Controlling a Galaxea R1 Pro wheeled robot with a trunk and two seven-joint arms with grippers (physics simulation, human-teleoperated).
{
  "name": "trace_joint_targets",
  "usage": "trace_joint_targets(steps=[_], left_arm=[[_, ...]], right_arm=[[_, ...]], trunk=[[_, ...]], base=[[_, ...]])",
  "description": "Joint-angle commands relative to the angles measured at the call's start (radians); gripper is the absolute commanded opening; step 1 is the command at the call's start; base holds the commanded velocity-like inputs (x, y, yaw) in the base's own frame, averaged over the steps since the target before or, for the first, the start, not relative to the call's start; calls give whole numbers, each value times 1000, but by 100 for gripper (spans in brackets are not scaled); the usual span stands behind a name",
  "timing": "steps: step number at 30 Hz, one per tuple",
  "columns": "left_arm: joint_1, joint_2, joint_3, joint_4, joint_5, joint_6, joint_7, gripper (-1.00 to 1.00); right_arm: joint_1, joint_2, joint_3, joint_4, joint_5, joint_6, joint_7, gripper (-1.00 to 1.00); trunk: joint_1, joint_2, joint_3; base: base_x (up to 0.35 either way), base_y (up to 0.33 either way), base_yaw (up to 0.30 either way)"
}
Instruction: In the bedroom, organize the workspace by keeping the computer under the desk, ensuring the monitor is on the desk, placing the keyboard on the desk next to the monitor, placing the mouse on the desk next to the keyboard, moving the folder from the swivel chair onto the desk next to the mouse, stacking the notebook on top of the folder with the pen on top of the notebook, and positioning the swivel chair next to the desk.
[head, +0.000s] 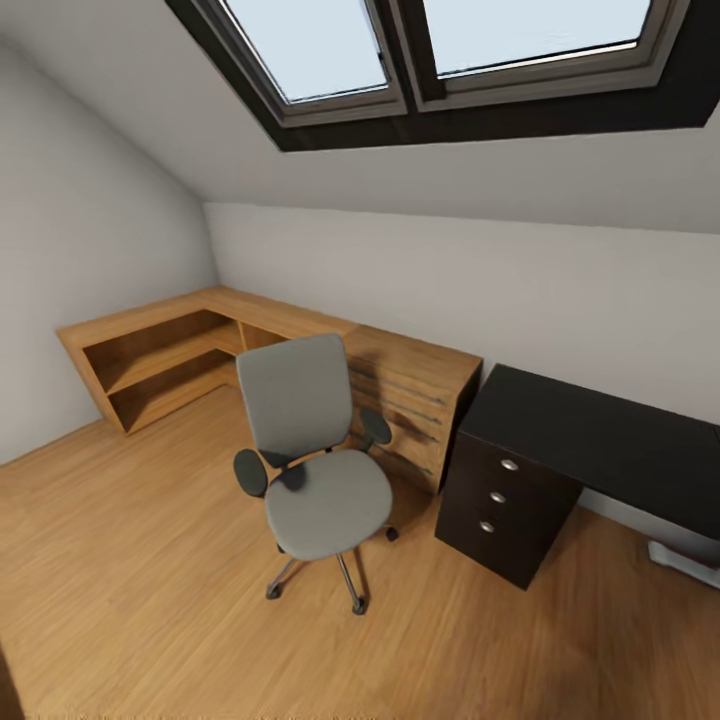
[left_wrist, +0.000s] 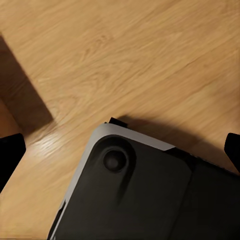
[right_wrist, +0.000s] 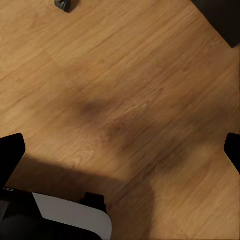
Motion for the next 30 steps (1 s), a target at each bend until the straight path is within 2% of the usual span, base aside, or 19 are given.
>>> trace_joint_targets(steps=[1, 17, 30], left_arm=[[-1, 0, 2, 1, 11, -2, -7, 100], [-1, 0, 2, 0, 11, -2, -7, 100], [-1, 0, 2, 0, 11, -2, -7, 100]], right_arm=[[-1, 1, 9, 2, -10, -5, -1, 100], [-1, -1, 8, 2, -10, -5, -1, 100], [-1, -1, 8, 2, -10, -5, -1, 100]], trunk=[[0, -1, -3], [0, -1, -21], [0, -1, -35]], base=[[0, 0, 164], [0, 0, 114], [0, 0, 33]])
